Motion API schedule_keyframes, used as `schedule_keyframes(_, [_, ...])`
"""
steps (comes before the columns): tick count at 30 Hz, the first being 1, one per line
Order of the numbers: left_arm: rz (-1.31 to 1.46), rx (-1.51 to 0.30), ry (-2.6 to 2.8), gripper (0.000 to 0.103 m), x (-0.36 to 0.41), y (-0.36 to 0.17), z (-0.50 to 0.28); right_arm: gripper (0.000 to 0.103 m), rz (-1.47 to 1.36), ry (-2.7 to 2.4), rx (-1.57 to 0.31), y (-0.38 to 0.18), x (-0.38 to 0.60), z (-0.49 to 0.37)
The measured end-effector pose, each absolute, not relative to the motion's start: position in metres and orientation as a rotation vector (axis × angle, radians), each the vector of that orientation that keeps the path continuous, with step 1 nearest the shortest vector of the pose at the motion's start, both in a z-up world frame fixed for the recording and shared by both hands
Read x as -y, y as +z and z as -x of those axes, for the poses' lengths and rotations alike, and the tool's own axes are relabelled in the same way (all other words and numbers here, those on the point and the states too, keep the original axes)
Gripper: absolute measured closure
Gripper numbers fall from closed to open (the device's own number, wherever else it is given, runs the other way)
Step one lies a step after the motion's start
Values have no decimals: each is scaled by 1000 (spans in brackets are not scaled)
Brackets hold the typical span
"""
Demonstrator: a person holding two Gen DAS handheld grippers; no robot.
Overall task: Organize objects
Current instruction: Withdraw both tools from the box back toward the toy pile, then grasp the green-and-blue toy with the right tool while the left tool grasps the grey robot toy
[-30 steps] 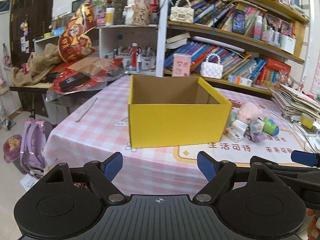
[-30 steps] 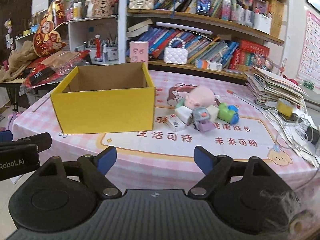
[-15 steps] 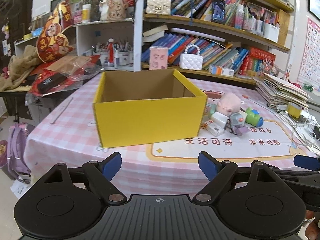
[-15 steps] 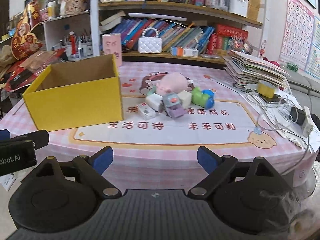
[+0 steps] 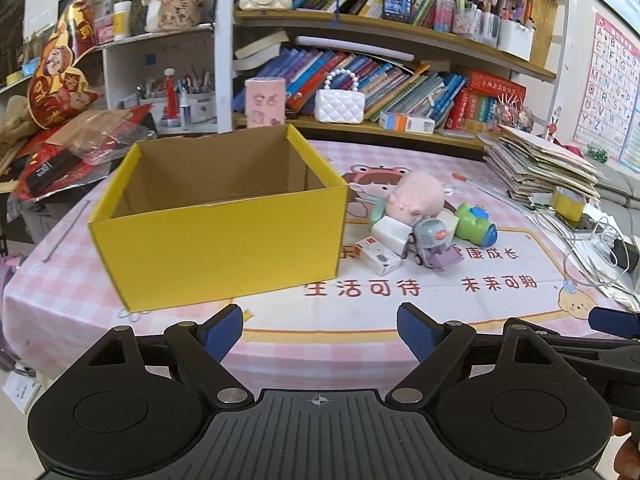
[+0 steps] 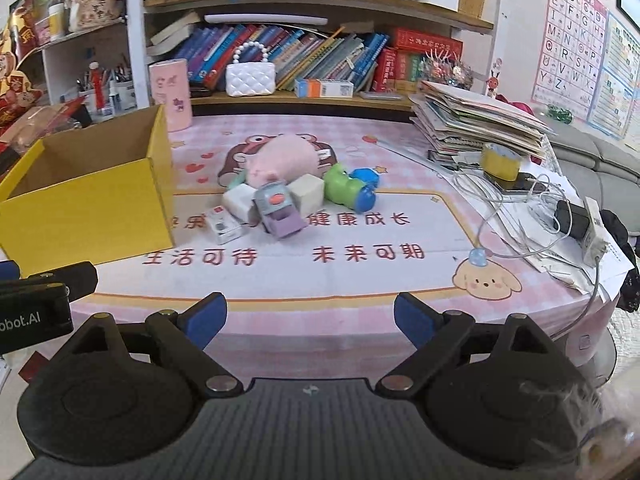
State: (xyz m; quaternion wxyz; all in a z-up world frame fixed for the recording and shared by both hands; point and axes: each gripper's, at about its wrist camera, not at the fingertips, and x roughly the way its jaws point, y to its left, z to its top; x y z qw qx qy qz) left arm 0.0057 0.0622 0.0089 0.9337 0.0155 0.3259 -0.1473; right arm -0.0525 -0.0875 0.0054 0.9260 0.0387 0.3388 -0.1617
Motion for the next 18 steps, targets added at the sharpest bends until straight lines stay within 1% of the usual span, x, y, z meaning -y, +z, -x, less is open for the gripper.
schedule_keyframes(6, [-42,-684,-314,17,-41,5,-19,12,-86,-338,-713,2,110,38])
schedule_keyframes(9, [-52,-700,-317,17,-30,2,-27,16,-89,-339,-725,-1,120,29])
schedule_keyframes(11, [-57,-712,-320,18,-24,0,-32,21,-93,-337,-737,-3,127,22])
schedule_keyframes(14, [-60,-725,-318,19,-12,-3,-40,25,-105,-324,-751,-7,139,12])
schedule_keyframes(17, [-60,-731,-311,23,-1,-5,-48,32,-106,-309,-756,-9,150,3])
schedule_keyframes(18, [-59,-733,-309,24,4,-5,-51,32,-104,-304,-757,-9,154,0])
